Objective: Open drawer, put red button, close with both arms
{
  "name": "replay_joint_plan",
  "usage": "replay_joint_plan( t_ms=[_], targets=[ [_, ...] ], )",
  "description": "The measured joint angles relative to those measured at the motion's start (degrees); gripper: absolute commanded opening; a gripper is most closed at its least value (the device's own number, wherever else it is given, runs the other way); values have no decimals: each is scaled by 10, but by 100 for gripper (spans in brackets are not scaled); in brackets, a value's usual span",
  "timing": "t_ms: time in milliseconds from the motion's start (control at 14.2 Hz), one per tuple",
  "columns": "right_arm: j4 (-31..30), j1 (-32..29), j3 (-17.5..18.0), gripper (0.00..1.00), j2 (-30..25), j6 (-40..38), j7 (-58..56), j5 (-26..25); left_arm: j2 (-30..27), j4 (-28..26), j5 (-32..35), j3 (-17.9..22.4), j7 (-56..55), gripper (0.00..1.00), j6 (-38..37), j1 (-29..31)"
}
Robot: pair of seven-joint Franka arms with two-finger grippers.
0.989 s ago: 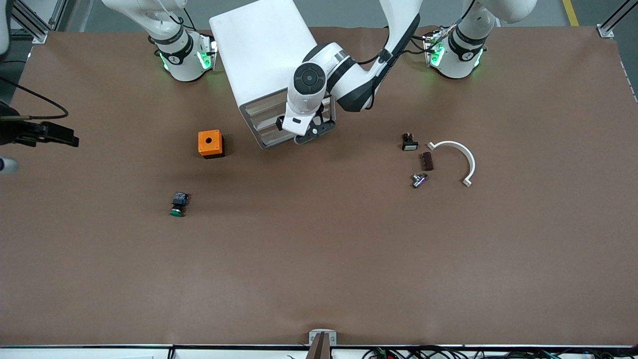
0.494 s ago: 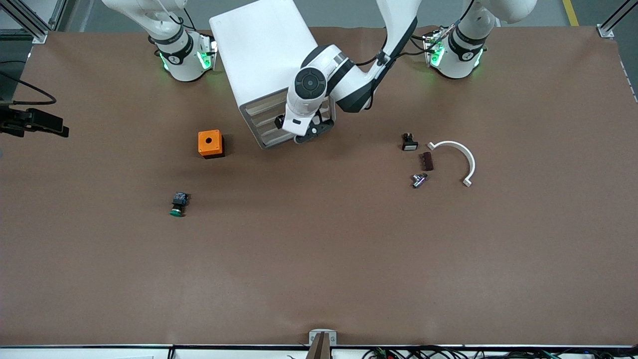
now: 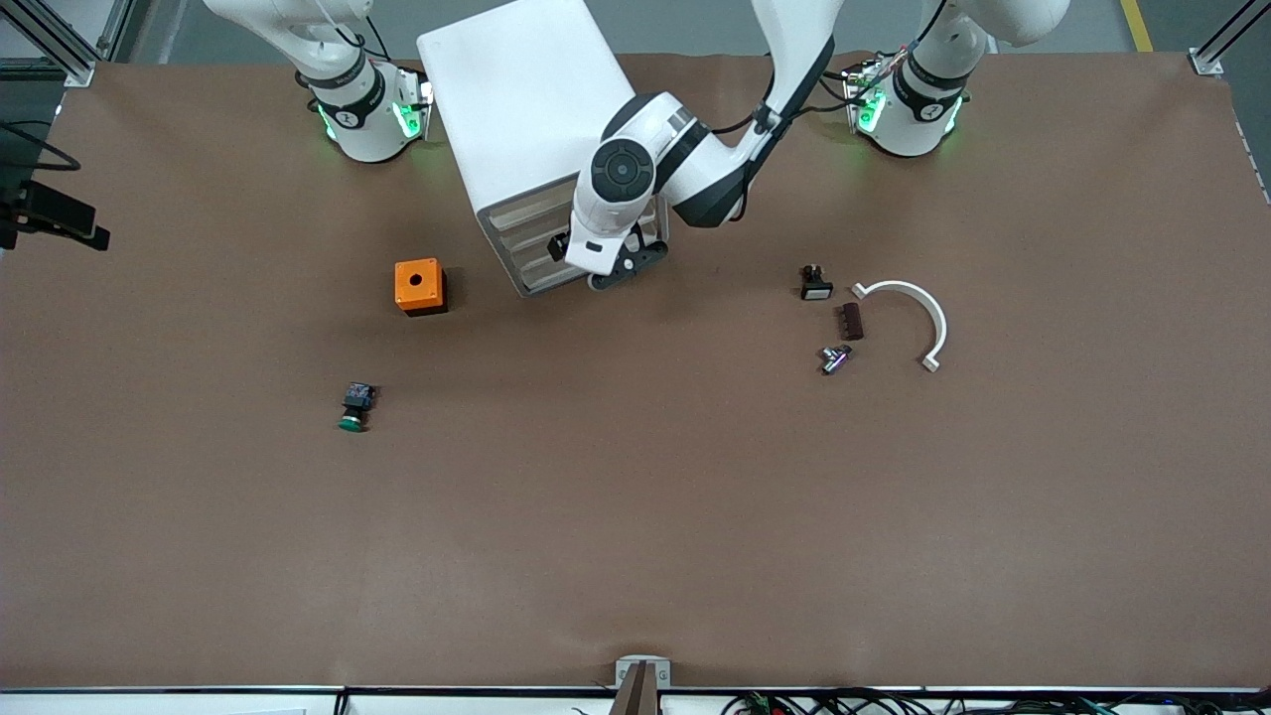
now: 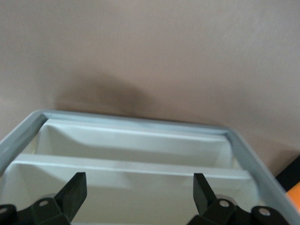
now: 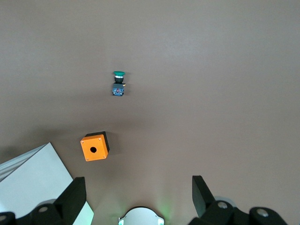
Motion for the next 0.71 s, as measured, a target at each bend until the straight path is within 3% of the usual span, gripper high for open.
replay_joint_plan(
  t_ms=[282, 706],
  targets=[
    [-9, -2, -1, 100, -10, 1, -3, 0, -3, 23, 13, 4, 4, 100, 1, 64],
    [-116, -7, -2, 100, -82, 75, -10, 0, -48, 18, 47, 4, 80, 100, -1, 149]
  ],
)
